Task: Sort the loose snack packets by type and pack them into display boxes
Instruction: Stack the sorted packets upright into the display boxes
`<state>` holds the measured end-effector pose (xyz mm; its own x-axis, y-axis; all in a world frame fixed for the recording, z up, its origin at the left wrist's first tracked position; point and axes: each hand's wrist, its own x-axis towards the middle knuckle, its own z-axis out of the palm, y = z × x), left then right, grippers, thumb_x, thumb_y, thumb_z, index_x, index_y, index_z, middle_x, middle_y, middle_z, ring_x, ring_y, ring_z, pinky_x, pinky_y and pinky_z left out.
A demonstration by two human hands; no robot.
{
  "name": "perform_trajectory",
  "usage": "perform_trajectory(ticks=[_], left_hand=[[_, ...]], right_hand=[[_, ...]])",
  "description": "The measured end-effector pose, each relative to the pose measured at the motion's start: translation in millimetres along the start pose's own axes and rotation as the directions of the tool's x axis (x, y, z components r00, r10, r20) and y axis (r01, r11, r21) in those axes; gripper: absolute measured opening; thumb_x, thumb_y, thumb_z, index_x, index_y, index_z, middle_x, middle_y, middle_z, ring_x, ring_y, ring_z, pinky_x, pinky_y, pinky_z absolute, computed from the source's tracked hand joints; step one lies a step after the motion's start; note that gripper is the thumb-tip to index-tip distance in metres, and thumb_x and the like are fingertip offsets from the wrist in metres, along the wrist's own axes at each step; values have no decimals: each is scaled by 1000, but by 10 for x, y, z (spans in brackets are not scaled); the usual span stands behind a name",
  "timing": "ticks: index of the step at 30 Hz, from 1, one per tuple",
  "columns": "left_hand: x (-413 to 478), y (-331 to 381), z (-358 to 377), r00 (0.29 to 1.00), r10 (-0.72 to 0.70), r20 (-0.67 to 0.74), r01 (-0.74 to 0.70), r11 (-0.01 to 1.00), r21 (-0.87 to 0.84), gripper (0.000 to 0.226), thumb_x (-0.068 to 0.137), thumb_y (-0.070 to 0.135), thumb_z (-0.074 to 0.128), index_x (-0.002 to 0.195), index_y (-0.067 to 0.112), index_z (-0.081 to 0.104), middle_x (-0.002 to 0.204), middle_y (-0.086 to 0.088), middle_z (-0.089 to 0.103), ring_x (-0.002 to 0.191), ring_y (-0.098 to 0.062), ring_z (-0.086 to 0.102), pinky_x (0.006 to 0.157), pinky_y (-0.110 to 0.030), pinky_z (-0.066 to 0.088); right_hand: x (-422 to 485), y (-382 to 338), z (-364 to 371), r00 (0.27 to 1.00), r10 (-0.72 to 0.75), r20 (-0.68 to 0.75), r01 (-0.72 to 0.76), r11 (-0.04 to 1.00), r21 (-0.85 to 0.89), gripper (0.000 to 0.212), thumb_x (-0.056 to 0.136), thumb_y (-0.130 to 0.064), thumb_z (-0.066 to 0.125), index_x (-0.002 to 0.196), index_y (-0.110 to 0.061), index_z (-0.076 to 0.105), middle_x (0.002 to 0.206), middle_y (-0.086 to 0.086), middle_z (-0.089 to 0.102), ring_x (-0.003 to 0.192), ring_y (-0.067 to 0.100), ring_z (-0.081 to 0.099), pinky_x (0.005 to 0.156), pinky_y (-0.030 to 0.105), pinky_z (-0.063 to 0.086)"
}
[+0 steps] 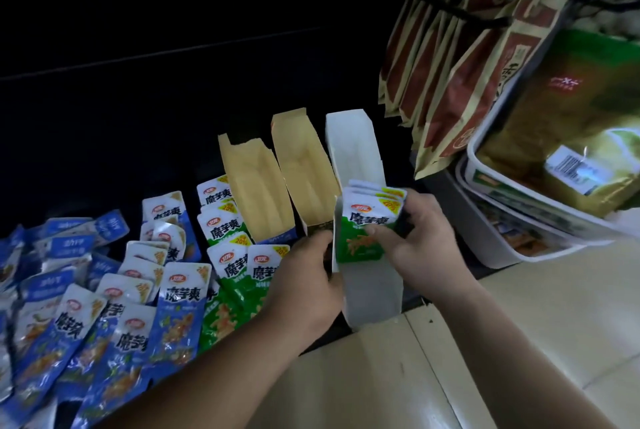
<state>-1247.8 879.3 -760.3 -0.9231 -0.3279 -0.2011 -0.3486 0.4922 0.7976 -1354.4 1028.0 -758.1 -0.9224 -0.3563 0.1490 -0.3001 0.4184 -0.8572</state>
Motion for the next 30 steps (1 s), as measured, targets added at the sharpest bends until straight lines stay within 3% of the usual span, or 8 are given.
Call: perform_trajectory(ticks=[3,6,9,11,15,22,27,30], left_hand=[[21,-57,-56,1000,-1,-1,1,999,48,53,84,8,54,128,37,60,106,8,70,91,-18,66,80,-32,55],[0,-126,-83,1000,7,-2,-7,1000,-11,53,88,13,56,127,48,56,108,16,72,93,-12,70,84,-39,59],[-3,-146,-62,999,3,-33,-5,999,-54,42,95,15,61,118,51,57,97,20,73,84,-5,70,79,-36,59],[-1,-165,-19,999,4,-52,-9,997,-83,25,98,23,59,116,40,66,92,16,75,82,-8,70,76,-39,59],[-59,-133,136,999,26,-41,-32,989,-146,26,93,37,56,117,36,67,89,10,75,81,-13,70,76,-39,58],[-71,-53,352,997,-35,-64,15,958,-287,21,98,34,68,119,35,69,86,9,72,76,-8,66,73,-26,53],[-417,-284,153,981,-114,-155,72,965,-253,24,97,30,69,121,35,68,99,13,70,89,-2,63,82,-21,52],[-664,-584,-30,972,-176,-155,152,976,-154,29,98,27,68,126,36,66,112,19,68,99,10,60,84,-12,48]], right_hand=[[-23,108,170,993,-114,-21,106,968,-227,43,78,-6,79,116,-25,71,125,-4,44,115,16,49,97,40,49],[-44,58,201,995,65,-74,-68,997,-40,63,81,-9,77,137,-33,59,128,-6,47,110,-7,54,91,27,52],[-86,33,250,992,114,-58,-109,991,79,55,84,-24,81,134,-36,59,125,-12,60,112,3,61,93,33,55],[-113,14,266,991,101,-88,-101,995,11,46,89,-31,78,131,-36,60,124,-12,61,110,1,60,93,38,56],[-179,37,214,976,114,-186,-130,989,-76,69,94,-33,72,155,-36,39,130,-10,50,109,-7,45,89,24,43],[-239,70,161,987,31,-157,-74,960,-271,71,99,-38,64,158,-48,24,139,-6,45,110,4,50,72,35,47],[-263,-6,143,960,34,-279,-111,957,-266,77,89,-41,75,155,-37,35,143,-8,48,129,16,52,84,40,52],[-213,-14,180,983,15,-185,-59,970,-237,64,91,-37,75,149,-34,49,149,-6,45,135,11,46,91,30,43]])
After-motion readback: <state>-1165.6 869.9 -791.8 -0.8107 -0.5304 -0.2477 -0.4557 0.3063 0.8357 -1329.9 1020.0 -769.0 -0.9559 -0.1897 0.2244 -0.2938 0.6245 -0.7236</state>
